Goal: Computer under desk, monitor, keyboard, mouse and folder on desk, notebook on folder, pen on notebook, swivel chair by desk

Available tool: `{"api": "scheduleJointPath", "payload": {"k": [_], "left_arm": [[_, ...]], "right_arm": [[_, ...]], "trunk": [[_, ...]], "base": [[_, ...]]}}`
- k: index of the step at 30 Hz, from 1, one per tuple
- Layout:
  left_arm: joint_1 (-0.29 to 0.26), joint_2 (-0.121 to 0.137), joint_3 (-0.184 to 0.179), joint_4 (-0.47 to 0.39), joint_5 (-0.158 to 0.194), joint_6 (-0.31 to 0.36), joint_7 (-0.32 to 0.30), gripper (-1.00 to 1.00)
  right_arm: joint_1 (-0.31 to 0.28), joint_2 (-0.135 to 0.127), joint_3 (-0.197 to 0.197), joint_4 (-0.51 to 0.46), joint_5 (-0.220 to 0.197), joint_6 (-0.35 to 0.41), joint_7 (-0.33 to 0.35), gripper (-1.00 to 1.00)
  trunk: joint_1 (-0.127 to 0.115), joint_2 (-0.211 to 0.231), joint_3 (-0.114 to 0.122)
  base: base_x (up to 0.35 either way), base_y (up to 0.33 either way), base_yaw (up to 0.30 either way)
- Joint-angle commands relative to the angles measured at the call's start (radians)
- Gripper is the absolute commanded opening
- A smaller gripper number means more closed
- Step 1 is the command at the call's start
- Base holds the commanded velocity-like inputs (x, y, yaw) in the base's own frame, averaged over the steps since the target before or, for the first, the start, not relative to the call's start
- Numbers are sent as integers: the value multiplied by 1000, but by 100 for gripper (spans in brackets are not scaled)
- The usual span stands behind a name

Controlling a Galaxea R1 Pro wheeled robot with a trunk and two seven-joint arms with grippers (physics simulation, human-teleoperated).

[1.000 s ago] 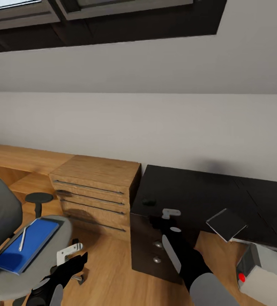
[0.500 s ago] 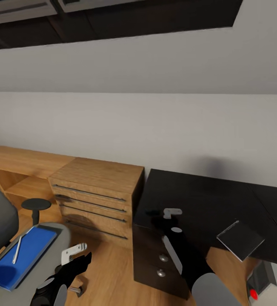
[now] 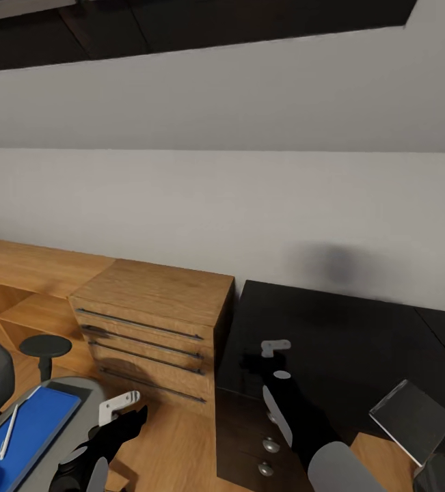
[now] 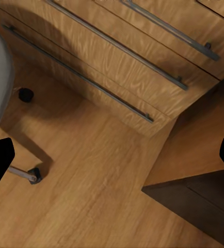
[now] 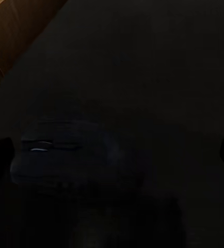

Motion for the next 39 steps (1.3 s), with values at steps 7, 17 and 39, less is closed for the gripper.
{"api": "scheduleJointPath", "payload": {"k": [7,17,39], "left_arm": [[-1,-1,0,-1,10,5,6,100],[0,-1,0,-3,10,4,5,100],[0,-1,-1,-3,10,5,4,100]], "right_arm": [[0,-33,65,35,20,-107,38,100],[0,-40,81,95,30,-182,148,100],[-5,-40,72,183,24,-184,156,100]], "trunk": [[0,-1,-1],[0,-1,-1],[0,-1,-1]], "base": [[2,0,0],[10,2,0],[57,16,0]]}}
